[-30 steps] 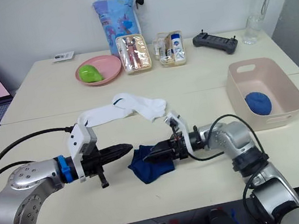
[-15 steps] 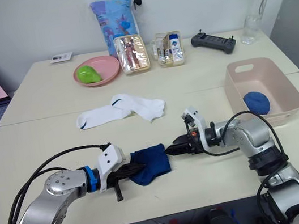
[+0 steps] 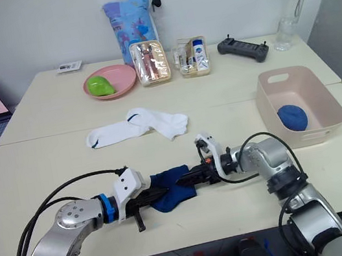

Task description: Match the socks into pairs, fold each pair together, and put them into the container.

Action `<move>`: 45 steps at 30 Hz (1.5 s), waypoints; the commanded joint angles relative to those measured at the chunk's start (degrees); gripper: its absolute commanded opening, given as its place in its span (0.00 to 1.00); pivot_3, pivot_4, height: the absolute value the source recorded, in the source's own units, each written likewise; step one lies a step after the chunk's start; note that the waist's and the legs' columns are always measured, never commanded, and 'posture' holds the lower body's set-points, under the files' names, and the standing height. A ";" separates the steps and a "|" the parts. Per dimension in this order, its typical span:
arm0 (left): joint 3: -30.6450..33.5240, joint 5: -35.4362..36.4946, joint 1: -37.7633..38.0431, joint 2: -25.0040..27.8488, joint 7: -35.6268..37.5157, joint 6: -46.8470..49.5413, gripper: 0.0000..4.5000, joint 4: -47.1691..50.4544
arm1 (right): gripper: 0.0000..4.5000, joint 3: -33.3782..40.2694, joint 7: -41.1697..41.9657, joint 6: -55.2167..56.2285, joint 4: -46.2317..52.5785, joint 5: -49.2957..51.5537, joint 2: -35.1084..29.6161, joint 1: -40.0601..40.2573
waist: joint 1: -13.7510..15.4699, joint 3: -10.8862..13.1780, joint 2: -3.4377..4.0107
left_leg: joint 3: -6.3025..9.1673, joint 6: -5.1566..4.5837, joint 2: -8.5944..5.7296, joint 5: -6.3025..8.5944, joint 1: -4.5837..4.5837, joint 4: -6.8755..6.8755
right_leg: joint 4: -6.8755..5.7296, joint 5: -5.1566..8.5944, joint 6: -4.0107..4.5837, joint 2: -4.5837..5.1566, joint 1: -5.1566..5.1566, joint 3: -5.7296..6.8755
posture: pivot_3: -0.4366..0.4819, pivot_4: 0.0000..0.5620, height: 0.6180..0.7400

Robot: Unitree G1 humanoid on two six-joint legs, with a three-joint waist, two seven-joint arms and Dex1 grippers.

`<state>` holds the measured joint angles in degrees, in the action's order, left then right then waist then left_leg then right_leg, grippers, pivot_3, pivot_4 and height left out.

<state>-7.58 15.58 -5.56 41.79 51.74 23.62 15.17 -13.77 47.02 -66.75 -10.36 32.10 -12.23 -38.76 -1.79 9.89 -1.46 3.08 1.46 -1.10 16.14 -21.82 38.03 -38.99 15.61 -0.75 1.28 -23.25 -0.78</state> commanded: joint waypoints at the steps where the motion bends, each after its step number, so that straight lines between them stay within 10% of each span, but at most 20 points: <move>1: 0.23 0.06 0.95 -0.35 -0.54 1.23 0.00 1.02 | 0.78 -2.06 0.21 0.34 -0.03 -0.37 1.92 -0.59 | 0.00 0.00 0.00 | 0.01 0.00 0.00 0.00 -0.01 0.00 | 0.00 0.00 0.00 0.00 0.00 0.00 | 0.48 0.27 1.00; 7: 0.96 0.49 1.24 -0.59 -0.67 1.96 0.00 1.67 | 0.78 -2.96 -0.73 3.50 -2.06 -2.89 4.13 -0.19 | -0.05 -0.01 0.01 | 0.00 0.00 0.00 0.00 0.01 0.00 | 0.00 0.00 0.00 0.00 -0.01 0.00 | 0.48 0.27 1.00; 18: 4.64 4.40 0.70 0.02 0.77 3.18 0.00 3.52 | 0.02 -0.24 -0.18 4.86 -0.41 -2.85 3.77 0.30 | -0.06 -0.01 0.02 | 0.01 0.00 0.01 0.00 0.01 -0.02 | -0.01 0.00 0.00 0.00 -0.02 0.01 | 0.48 0.27 1.00; 22: 7.84 7.90 -1.88 0.33 2.06 4.25 0.00 4.35 | 0.00 3.33 0.12 3.76 4.61 -0.67 1.58 -0.04 | 0.10 0.03 0.00 | 0.02 0.00 0.00 0.00 -0.07 0.00 | 0.00 0.00 0.00 0.00 -0.05 0.02 | 0.48 0.27 1.00; 28: 14.33 24.64 -18.09 -5.39 -3.99 17.19 0.35 8.63 | 0.00 14.90 -0.56 1.00 16.20 3.32 -11.82 -2.88 | 0.90 0.14 -0.09 | 0.26 0.00 -0.13 0.00 -0.37 0.16 | 0.10 -0.02 -0.04 0.10 -0.07 0.24 | 0.48 0.27 1.00; 36: 6.67 22.30 -35.77 -15.51 -9.37 16.12 0.95 5.12 | 0.00 18.79 1.92 17.78 9.21 -7.78 -33.59 -11.34 | 0.20 0.31 -0.09 | 0.02 -0.03 -0.09 0.01 -0.19 0.05 | 0.08 -0.01 -0.06 -0.01 -0.04 0.00 | 0.48 0.27 1.00; 45: 0.68 16.96 -39.71 -24.44 -10.97 10.94 0.99 -0.38 | 0.00 6.29 -2.31 63.43 -11.97 -38.33 -49.56 -8.56 | -0.01 0.35 -0.11 | -0.28 -0.02 -0.10 0.00 -0.15 0.07 | 0.13 0.03 -0.13 0.01 -0.03 -0.21 | 0.48 0.27 1.00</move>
<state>-6.65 33.40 -44.91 17.68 40.65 36.58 13.76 -6.26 46.36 -10.65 -20.59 -1.66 -60.53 -47.32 -1.80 10.24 -1.57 2.74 1.44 -1.21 16.14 -21.93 38.10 -38.90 15.63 -0.88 1.29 -23.29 -1.05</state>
